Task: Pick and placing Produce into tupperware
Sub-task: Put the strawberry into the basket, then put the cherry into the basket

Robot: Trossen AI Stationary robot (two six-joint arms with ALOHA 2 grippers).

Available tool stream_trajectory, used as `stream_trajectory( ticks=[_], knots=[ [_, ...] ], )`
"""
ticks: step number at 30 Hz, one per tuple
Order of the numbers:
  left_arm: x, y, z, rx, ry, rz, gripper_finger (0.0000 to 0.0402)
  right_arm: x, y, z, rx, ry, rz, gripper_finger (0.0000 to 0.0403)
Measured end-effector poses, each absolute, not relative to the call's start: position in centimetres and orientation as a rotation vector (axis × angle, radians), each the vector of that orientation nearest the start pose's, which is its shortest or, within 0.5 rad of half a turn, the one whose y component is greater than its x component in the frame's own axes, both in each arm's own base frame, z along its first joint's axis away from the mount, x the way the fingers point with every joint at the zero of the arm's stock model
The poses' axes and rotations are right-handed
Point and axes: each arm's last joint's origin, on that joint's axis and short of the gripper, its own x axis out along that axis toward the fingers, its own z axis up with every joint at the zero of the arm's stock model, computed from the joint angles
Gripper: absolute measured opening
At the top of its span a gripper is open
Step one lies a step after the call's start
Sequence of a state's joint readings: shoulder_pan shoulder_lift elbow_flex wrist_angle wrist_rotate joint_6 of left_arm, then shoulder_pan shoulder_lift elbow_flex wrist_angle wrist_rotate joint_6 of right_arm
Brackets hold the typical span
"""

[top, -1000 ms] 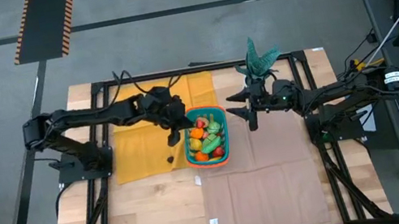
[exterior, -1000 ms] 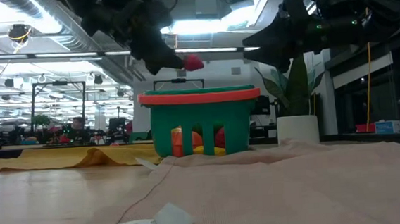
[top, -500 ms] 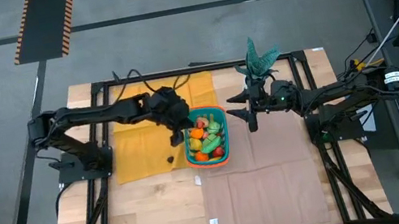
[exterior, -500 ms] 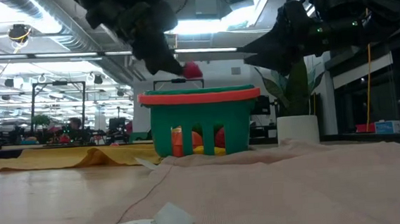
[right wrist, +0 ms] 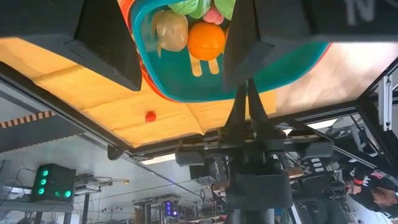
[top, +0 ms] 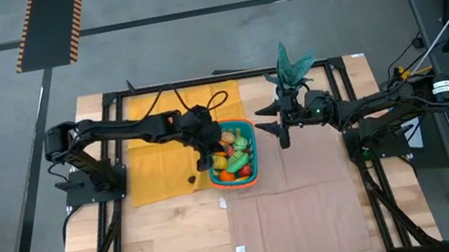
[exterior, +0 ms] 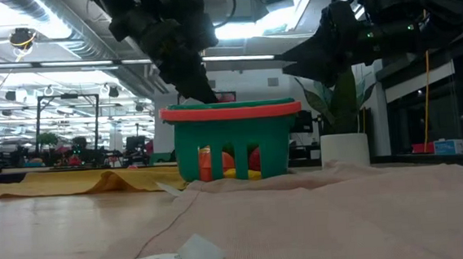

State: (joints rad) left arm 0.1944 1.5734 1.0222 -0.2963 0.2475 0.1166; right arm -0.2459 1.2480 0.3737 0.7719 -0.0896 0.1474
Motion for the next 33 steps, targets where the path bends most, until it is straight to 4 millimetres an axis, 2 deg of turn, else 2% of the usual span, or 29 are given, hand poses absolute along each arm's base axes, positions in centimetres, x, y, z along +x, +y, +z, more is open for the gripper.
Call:
stream_trajectory(
  ticks=[9,15,21,27,33],
  knots=[
    [31.9,5.8,21.9,-0.041,0.827,-0.023,0.0074,22.9,-5.5,19.5,0.165,0.089,-0.163,0.0225],
    [31.1,6.3,23.2,-0.082,0.798,0.015,0.0089,22.9,-5.5,19.5,0.165,0.089,-0.163,0.0225],
    [29.3,7.9,25.0,-0.097,0.756,0.080,0.0072,22.9,-5.5,19.5,0.164,0.086,-0.163,0.0225],
    [26.5,9.3,24.4,-0.125,0.790,0.148,0.0047,22.9,-5.5,19.5,0.164,0.083,-0.162,0.0225],
    [23.2,9.9,24.2,-0.120,0.809,0.188,0.0027,22.9,-5.5,19.5,0.163,0.080,-0.165,0.0225]
  ],
)
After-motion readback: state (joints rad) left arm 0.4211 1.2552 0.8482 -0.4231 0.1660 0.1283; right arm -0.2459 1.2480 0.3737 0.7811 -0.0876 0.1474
